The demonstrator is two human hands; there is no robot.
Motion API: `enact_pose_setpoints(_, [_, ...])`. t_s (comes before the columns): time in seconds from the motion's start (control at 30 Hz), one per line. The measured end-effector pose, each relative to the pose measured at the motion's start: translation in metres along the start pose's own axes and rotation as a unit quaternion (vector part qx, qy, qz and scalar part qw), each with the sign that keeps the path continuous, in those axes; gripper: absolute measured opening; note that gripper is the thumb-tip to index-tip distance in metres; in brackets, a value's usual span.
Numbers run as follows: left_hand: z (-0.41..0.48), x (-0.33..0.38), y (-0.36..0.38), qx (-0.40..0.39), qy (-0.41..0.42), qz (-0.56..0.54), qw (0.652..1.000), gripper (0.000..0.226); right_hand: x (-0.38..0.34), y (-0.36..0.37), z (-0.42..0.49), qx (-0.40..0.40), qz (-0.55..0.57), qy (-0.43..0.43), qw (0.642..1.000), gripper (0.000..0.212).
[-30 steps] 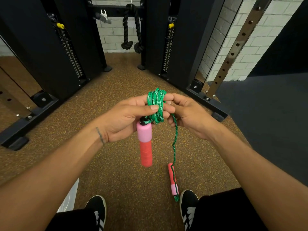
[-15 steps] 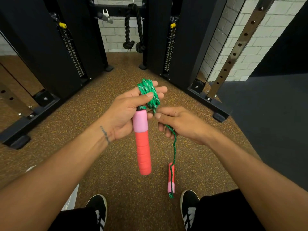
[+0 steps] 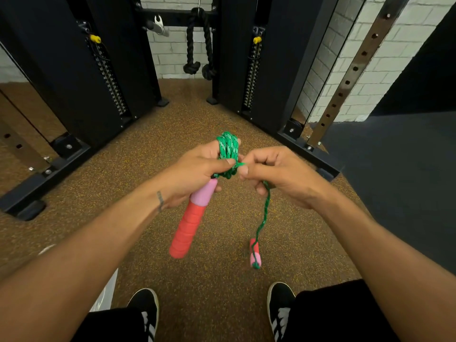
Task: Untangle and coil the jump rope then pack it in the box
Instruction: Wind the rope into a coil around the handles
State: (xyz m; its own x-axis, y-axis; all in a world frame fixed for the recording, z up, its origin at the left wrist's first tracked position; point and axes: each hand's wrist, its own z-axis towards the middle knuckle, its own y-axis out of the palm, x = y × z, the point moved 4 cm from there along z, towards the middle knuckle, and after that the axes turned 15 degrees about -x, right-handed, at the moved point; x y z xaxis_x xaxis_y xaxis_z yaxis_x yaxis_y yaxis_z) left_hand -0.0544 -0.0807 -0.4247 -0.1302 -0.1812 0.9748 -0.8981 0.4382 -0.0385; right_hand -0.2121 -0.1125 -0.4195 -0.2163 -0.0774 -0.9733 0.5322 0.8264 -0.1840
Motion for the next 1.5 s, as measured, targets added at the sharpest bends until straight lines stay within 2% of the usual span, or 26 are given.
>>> enact_pose_setpoints(0.13, [-0.003, -0.002, 0.002, -0.065, -0.027, -0.004, 0.998, 0.029, -0.005, -0.007, -0.003, 0.039, 0.027, -0.037, 0.998, 0.013])
enact_pose_setpoints(0.43, [-0.007, 0.001, 0.007, -0.155, -0.015, -0.094, 0.983, 0.032, -0.005, -0.011, -0.001, 0.109, 0.004, -0.093, 0.990, 0.010])
enact_pose_setpoints(0.6, [-0.008, 0.000, 0.015, -0.201, -0.031, -0.044, 0.978, 0.038, -0.001, -0.011, 0.002, 0.099, 0.016, -0.084, 0.991, 0.009])
enact_pose_setpoints(0.83, [-0.006, 0.001, 0.014, -0.180, 0.014, -0.106, 0.978, 0.028, 0.008, -0.015, 0.007, 0.103, 0.073, -0.041, 0.991, 0.022])
enact_pose_setpoints(0.93, [-0.006, 0.003, 0.013, -0.169, 0.039, -0.137, 0.975, 0.039, 0.011, -0.017, 0.008, 0.107, 0.078, -0.044, 0.990, 0.023])
enact_pose_setpoints(1.17, [-0.005, 0.006, 0.006, -0.129, 0.081, -0.179, 0.972, 0.036, 0.025, -0.010, 0.013, 0.075, 0.095, -0.003, 0.993, 0.016])
enact_pose_setpoints(1.3, [-0.003, 0.005, 0.003, -0.122, 0.093, -0.209, 0.966, 0.041, 0.030, -0.006, 0.016, 0.062, 0.078, 0.028, 0.995, 0.028])
enact_pose_setpoints(1.5, [0.000, 0.007, 0.000, -0.074, 0.111, -0.236, 0.962, 0.037, 0.028, 0.008, 0.016, 0.017, 0.075, 0.057, 0.995, 0.024])
